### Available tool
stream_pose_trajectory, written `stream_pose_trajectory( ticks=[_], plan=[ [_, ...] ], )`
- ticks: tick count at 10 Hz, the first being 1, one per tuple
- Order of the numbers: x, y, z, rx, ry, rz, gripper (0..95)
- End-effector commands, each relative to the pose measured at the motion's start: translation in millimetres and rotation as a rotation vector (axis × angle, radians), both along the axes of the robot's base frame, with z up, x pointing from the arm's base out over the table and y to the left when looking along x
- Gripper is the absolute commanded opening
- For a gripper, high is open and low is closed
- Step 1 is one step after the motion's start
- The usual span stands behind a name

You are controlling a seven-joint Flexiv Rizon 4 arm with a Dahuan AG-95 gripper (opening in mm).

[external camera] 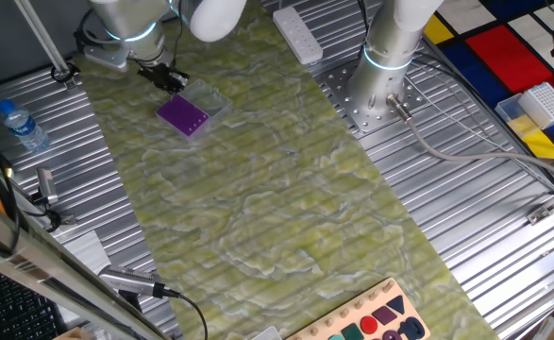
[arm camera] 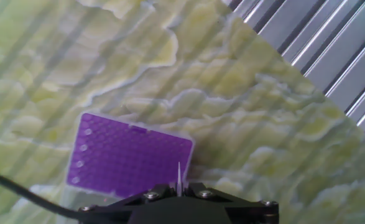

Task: Insert a small pipette tip into the holder for small pipette tips

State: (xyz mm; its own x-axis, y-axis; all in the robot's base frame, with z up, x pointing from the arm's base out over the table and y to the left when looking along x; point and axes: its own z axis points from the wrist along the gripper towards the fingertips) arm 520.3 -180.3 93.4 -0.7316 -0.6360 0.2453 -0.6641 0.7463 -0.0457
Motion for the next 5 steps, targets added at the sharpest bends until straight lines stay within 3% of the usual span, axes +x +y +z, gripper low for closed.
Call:
stream_pose_trajectory(
  ticks=[1, 5],
  plan=[
    [-1.3, 2.0, -0.5, -0.023, 0.003, -0.002, 0.0],
    [-5.4, 6.4, -4.3, -0.041, 0.024, 0.002, 0.0]
  ],
)
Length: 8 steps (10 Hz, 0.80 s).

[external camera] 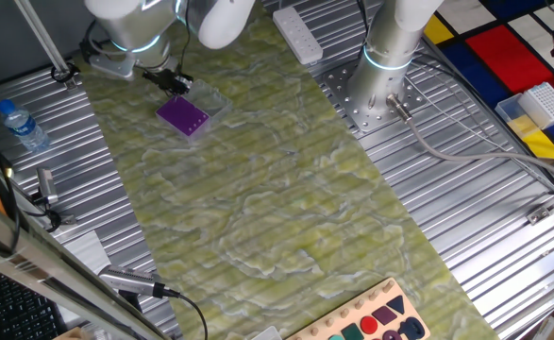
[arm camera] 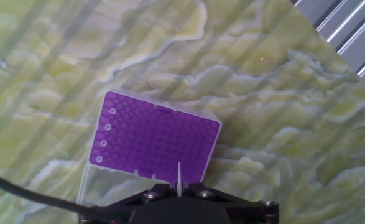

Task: Insert a small pipette tip into the holder for small pipette tips

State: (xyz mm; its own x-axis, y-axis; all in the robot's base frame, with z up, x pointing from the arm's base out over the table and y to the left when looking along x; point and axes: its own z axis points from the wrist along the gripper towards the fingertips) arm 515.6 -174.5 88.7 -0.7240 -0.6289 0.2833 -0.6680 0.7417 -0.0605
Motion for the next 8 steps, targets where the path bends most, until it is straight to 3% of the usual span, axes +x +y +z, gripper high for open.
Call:
stream_pose_trajectory(
  ticks=[1, 5, 8],
  plan=[
    [-1.6, 2.4, 0.0, -0.023, 0.017, 0.005, 0.0],
    [-6.8, 2.2, -1.6, -0.075, 0.055, 0.032, 0.0],
    [-7.3, 2.4, -1.1, -0.111, 0.069, 0.067, 0.0]
  ],
)
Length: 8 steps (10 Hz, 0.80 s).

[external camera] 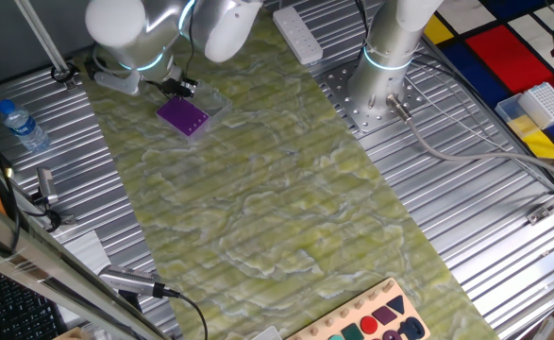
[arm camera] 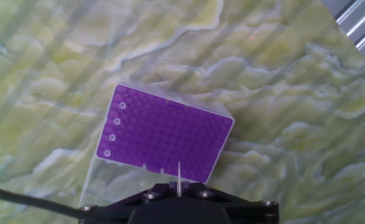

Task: Insert a small pipette tip into the holder for small pipette tips

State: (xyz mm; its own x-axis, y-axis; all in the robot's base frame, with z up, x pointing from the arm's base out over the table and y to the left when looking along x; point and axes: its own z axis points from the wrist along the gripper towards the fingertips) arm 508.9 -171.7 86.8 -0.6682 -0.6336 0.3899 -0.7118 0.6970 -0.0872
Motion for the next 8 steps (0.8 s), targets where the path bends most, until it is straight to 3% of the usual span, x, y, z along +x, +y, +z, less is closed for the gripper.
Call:
stream_pose_trajectory(
  ticks=[1, 3, 5, 8],
  plan=[
    [-0.6, -0.3, 0.7, -0.034, 0.016, 0.042, 0.0],
    [-1.0, 0.0, 1.2, -0.055, 0.027, 0.075, 0.0],
    [-1.0, 0.1, 1.3, -0.099, 0.044, 0.13, 0.0],
    [-1.0, 0.1, 1.3, -0.114, 0.045, 0.16, 0.0]
  ],
)
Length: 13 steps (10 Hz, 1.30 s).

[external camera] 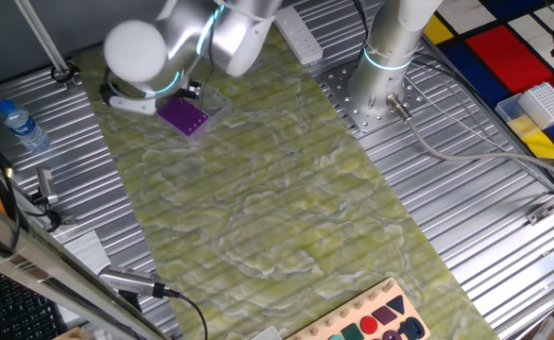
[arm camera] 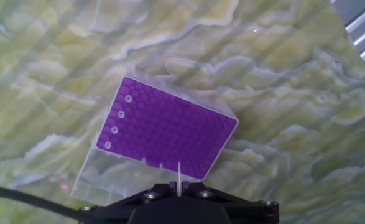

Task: Insert a small pipette tip into the holder for small pipette tips

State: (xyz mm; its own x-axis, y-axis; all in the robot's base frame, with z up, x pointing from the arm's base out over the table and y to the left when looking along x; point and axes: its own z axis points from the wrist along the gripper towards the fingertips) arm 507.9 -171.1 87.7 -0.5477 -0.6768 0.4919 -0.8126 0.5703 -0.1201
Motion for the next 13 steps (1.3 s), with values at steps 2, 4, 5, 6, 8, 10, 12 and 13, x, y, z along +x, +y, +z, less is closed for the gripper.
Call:
stream_pose_trajectory(
  ticks=[2, 4, 5, 6, 8, 10, 12, 13],
  plan=[
    [0.0, -0.5, 0.4, -0.015, -0.007, 0.034, 0.0],
    [0.1, -0.5, 0.2, -0.032, -0.011, 0.08, 0.0],
    [0.6, -0.7, -0.8, -0.035, -0.015, 0.098, 0.0],
    [1.3, -0.9, -2.0, -0.037, -0.011, 0.12, 0.0],
    [2.6, -1.4, -4.4, -0.048, -0.004, 0.166, 0.0],
    [2.9, -1.5, -4.9, -0.085, 0.008, 0.23, 0.0],
    [3.1, -1.6, -5.3, -0.1, 0.01, 0.258, 0.0],
    [3.1, -1.6, -5.3, -0.102, 0.012, 0.265, 0.0]
  ],
)
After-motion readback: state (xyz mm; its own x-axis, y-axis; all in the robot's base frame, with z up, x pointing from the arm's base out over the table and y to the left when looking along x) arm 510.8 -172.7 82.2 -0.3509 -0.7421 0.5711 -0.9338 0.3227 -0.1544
